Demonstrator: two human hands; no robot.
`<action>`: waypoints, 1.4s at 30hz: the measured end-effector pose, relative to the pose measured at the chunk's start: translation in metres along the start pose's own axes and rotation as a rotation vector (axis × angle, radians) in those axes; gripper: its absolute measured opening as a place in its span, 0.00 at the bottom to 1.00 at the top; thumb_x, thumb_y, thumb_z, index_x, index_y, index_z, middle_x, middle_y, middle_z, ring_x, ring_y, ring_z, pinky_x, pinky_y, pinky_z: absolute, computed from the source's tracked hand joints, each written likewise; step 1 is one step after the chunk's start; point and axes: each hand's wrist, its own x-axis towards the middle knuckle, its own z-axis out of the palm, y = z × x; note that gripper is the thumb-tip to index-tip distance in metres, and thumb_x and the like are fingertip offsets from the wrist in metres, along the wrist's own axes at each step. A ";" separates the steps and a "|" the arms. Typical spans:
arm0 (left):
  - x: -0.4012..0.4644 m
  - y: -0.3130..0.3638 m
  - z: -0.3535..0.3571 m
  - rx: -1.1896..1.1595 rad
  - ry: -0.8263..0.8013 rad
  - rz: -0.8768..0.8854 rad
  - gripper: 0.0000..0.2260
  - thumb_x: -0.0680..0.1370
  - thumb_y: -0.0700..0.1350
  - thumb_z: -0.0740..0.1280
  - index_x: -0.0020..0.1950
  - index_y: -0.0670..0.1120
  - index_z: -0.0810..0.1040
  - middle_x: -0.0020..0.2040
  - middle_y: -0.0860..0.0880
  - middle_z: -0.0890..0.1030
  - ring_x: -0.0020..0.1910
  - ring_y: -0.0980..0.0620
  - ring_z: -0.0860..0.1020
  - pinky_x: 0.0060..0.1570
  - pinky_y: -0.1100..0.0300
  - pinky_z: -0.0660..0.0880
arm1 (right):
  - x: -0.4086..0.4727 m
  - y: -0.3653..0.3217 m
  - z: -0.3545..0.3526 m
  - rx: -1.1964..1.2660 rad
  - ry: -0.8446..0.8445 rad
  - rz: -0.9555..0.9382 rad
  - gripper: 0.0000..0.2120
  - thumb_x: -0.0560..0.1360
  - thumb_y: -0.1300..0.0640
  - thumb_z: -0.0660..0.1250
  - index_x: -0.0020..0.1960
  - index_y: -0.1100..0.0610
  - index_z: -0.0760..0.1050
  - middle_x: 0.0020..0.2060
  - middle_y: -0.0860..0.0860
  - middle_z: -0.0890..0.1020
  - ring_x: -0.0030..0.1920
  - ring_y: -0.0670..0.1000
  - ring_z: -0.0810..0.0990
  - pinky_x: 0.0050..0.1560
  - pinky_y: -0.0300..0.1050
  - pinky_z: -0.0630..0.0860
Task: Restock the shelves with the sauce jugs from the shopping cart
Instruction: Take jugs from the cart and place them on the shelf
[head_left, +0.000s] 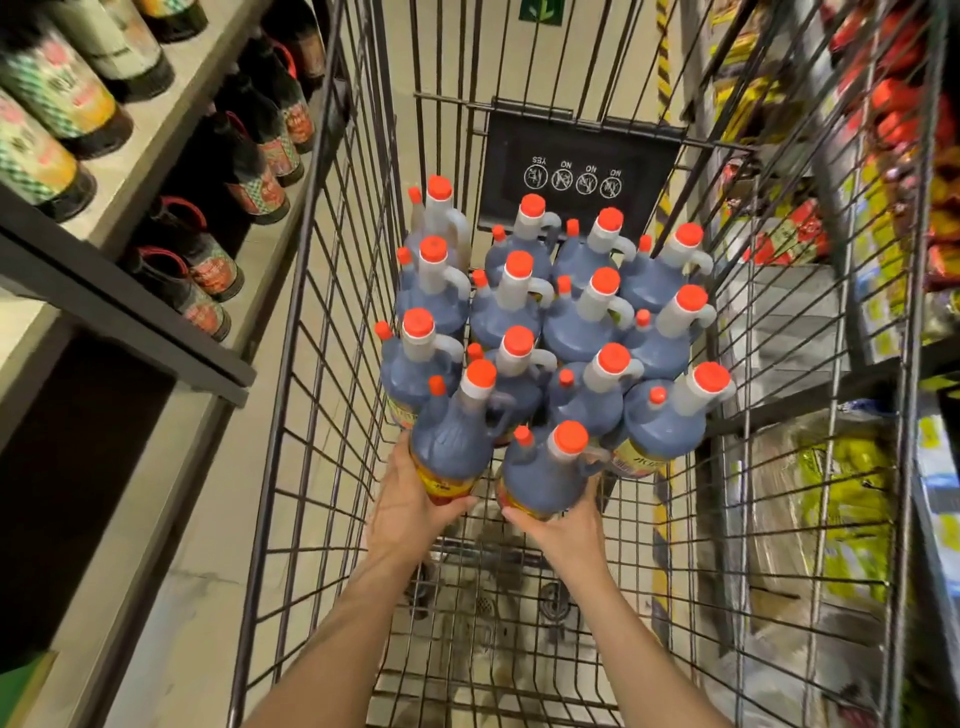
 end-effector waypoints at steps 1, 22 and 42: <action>0.000 0.000 0.000 -0.017 0.014 0.011 0.49 0.61 0.49 0.80 0.74 0.45 0.55 0.68 0.46 0.69 0.67 0.47 0.69 0.61 0.55 0.69 | 0.002 -0.002 0.002 -0.002 0.014 -0.004 0.41 0.58 0.58 0.82 0.61 0.47 0.60 0.57 0.43 0.72 0.58 0.43 0.71 0.56 0.37 0.68; -0.082 0.104 -0.064 -0.294 0.011 -0.021 0.31 0.65 0.50 0.78 0.62 0.45 0.68 0.48 0.53 0.77 0.46 0.53 0.76 0.38 0.75 0.68 | -0.093 -0.103 -0.057 0.332 0.201 0.092 0.43 0.49 0.36 0.74 0.60 0.52 0.69 0.52 0.53 0.81 0.51 0.54 0.80 0.51 0.47 0.75; -0.129 0.342 -0.187 -0.759 -0.042 0.387 0.40 0.62 0.60 0.73 0.66 0.40 0.66 0.54 0.42 0.79 0.49 0.47 0.78 0.52 0.52 0.75 | -0.168 -0.329 -0.234 0.675 0.332 -0.376 0.10 0.74 0.55 0.66 0.55 0.52 0.72 0.44 0.50 0.81 0.42 0.49 0.81 0.42 0.45 0.78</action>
